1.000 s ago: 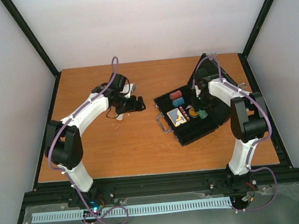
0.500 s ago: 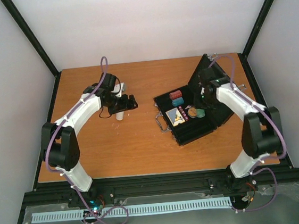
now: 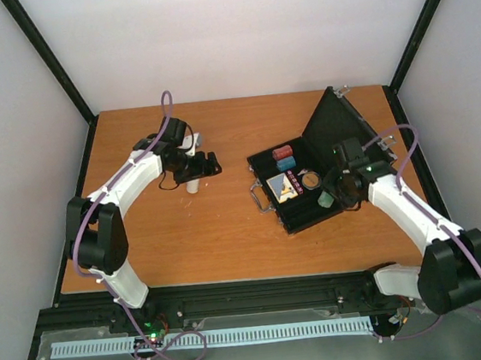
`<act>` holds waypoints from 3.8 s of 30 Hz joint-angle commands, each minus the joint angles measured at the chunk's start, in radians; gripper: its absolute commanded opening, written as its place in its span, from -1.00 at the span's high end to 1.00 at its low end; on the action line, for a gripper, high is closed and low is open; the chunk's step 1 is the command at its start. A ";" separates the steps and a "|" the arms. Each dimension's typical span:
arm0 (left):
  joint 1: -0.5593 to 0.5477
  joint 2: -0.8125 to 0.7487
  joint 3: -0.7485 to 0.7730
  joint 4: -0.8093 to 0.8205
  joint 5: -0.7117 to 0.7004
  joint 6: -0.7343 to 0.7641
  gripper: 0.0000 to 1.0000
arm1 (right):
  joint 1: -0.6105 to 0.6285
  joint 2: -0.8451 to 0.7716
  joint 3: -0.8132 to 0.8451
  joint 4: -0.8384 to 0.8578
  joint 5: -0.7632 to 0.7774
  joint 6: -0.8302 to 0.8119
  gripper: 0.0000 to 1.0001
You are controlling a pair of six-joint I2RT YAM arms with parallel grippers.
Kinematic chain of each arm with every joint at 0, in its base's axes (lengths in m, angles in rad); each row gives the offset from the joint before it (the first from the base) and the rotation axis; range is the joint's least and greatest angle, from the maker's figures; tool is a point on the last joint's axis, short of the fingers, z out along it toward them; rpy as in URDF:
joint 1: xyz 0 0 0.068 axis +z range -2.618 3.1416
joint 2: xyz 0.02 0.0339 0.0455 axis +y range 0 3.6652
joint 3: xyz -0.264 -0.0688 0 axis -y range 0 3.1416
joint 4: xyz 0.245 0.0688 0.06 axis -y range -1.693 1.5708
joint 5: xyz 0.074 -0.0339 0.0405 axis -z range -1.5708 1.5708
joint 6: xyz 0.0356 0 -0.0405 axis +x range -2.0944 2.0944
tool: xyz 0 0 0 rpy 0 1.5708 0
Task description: Pack up texas hold em set
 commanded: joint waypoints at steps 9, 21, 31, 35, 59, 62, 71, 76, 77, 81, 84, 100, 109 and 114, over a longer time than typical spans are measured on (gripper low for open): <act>0.001 -0.003 0.013 0.008 0.042 -0.011 -0.85 | 0.038 0.024 -0.110 0.204 -0.007 0.348 0.91; 0.000 0.002 0.009 0.011 0.035 0.001 -0.85 | 0.042 0.154 -0.066 0.274 0.001 0.445 0.36; 0.000 0.015 0.012 0.014 0.034 0.000 -0.86 | 0.048 0.164 -0.052 0.211 -0.004 0.424 -0.04; 0.001 0.017 0.010 0.013 0.035 0.000 -0.85 | 0.048 0.153 -0.079 0.218 -0.016 0.419 -0.44; 0.019 0.008 -0.012 -0.016 -0.158 -0.069 -0.87 | 0.122 0.345 0.233 0.053 -0.178 -0.232 -0.80; 0.020 0.007 -0.004 -0.030 -0.239 -0.050 -0.87 | 0.122 0.357 0.246 0.048 -0.182 -0.254 -0.80; 0.020 0.069 -0.050 0.030 -0.355 -0.031 -0.87 | 0.122 0.386 0.275 0.028 -0.203 -0.305 -0.81; 0.020 0.128 -0.027 0.045 -0.383 -0.023 -0.86 | 0.120 0.386 0.288 0.011 -0.202 -0.320 -0.81; 0.020 0.139 -0.023 0.049 -0.389 -0.021 -0.86 | 0.120 0.386 0.292 0.006 -0.199 -0.324 -0.81; 0.019 0.172 -0.002 0.074 -0.408 -0.009 -0.74 | 0.120 0.379 0.297 -0.006 -0.190 -0.338 -0.81; 0.020 0.192 0.012 0.087 -0.420 0.000 -0.47 | 0.120 0.374 0.296 -0.016 -0.186 -0.347 -0.81; 0.019 0.169 0.000 0.063 -0.309 -0.028 0.98 | 0.121 0.323 0.228 -0.053 -0.213 -0.455 -0.79; 0.017 -0.048 -0.058 0.038 -0.036 -0.101 0.98 | 0.146 0.347 0.185 -0.014 -0.365 -0.528 -0.79; 0.017 -0.082 -0.066 0.003 -0.050 -0.093 0.98 | 0.181 0.377 0.151 0.026 -0.392 -0.502 -0.79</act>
